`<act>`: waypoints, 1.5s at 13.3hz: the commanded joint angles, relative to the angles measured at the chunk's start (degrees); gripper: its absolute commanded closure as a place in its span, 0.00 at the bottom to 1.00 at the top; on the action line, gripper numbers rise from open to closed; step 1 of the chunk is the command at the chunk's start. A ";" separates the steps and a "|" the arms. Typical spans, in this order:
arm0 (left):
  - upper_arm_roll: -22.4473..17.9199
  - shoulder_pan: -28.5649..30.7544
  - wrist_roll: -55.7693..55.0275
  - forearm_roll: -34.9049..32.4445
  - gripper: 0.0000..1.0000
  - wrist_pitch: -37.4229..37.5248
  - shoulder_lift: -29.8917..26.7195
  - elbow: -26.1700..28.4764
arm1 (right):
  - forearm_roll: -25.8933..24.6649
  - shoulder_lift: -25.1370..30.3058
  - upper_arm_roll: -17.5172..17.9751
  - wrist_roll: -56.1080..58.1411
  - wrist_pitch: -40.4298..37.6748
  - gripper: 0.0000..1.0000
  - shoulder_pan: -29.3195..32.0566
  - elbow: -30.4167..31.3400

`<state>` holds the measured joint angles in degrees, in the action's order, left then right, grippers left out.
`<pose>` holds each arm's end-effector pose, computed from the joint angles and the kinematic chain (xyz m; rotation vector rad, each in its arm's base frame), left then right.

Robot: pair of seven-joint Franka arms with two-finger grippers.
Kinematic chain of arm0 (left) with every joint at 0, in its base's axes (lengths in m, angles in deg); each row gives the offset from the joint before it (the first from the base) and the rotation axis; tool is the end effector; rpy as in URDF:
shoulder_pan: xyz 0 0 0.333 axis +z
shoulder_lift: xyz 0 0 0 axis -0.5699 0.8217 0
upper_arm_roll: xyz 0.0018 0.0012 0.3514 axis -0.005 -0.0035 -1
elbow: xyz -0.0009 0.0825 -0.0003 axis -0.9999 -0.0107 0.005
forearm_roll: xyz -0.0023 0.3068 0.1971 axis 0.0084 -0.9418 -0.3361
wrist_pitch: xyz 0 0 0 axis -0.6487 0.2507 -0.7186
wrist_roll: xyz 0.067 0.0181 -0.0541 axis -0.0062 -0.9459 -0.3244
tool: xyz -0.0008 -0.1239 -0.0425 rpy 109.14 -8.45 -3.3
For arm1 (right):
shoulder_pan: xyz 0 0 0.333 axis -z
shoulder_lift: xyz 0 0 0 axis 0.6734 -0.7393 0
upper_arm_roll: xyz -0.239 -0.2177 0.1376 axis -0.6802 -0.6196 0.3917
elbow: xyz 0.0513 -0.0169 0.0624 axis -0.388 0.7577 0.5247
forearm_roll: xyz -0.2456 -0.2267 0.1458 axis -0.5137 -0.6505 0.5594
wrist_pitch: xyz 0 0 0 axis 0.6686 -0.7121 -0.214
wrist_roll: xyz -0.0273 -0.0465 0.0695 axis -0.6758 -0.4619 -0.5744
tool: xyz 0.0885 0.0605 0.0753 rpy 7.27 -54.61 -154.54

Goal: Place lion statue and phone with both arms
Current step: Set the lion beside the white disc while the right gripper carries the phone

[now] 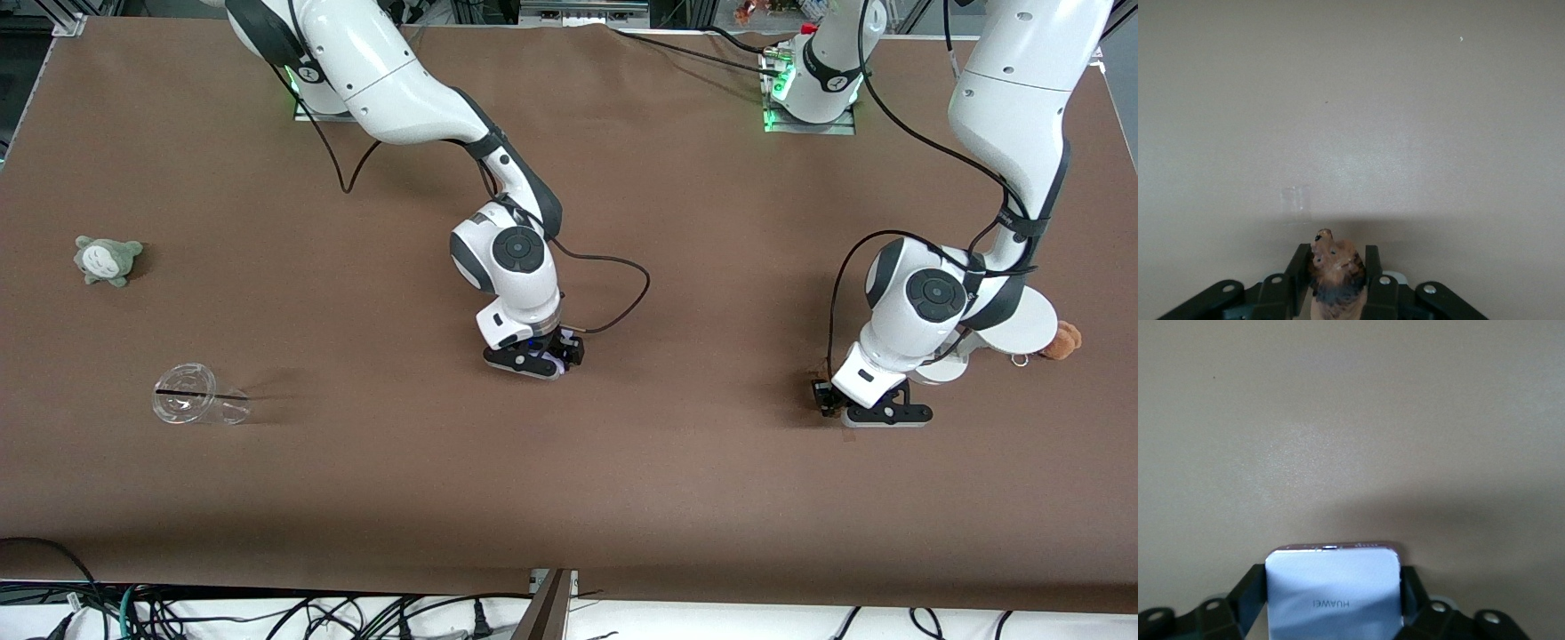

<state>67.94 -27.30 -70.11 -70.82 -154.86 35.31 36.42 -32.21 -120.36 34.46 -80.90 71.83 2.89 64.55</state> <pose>0.6656 -0.0474 0.2371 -3.0934 -0.0351 -0.3675 0.5922 0.4815 0.1902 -3.0137 0.4102 -0.3050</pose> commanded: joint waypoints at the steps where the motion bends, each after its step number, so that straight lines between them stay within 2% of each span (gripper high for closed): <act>1: 0.76 1.26 1.00 -1.36 0.78 -0.32 -1.30 2.48 | -1.85 -0.72 -0.65 0.92 -0.58 0.56 -0.64 -1.60; 3: 0.76 1.26 1.01 -1.36 0.69 -0.23 -1.56 2.48 | -2.12 0.24 -0.83 3.99 -1.11 0.59 0.41 -1.60; 4: 0.85 1.26 1.00 -1.36 0.53 -0.23 -1.65 2.48 | -1.86 0.86 -0.83 6.01 -3.11 0.59 1.72 -1.60; 6: 1.46 1.26 1.00 -1.27 0.14 -0.14 -2.26 2.48 | -1.77 3.14 -0.83 13.80 -7.95 0.59 4.97 -1.43; 7: 1.55 1.26 0.92 -1.27 0.12 0.12 -2.87 2.48 | -1.59 4.45 -0.83 19.94 -9.97 0.59 6.99 -0.90; 9: 1.56 1.26 0.92 -1.27 0.00 0.39 -4.54 2.92 | -1.33 5.78 -0.83 27.79 -13.23 0.59 10.95 -0.55; 11: 2.25 1.34 0.92 -1.27 0.00 0.91 -6.73 3.97 | -1.42 7.10 -0.92 31.58 -14.20 0.59 14.46 1.11; 13: 4.88 2.92 0.92 -1.27 0.00 3.71 -9.54 4.15 | -1.42 8.16 -0.92 39.99 -14.12 0.59 18.94 3.22; 15: 9.97 5.99 0.83 -0.40 0.00 10.63 -13.58 3.63 | -1.42 8.95 -0.92 44.59 -14.12 0.59 22.29 4.81; 17: 14.46 9.15 0.92 3.45 0.00 18.02 -17.89 2.66 | -1.42 8.86 -0.92 50.29 -13.60 0.59 25.97 5.61; 20: 15.97 10.22 5.55 8.37 0.00 28.74 -21.24 -2.68 | -1.42 8.86 -0.92 53.31 -13.42 0.59 27.92 5.61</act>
<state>82.78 -18.49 -68.80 -66.04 -132.10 16.35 36.21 -33.43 -113.82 32.53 -28.91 58.09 30.07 67.76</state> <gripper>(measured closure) 0.000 0.167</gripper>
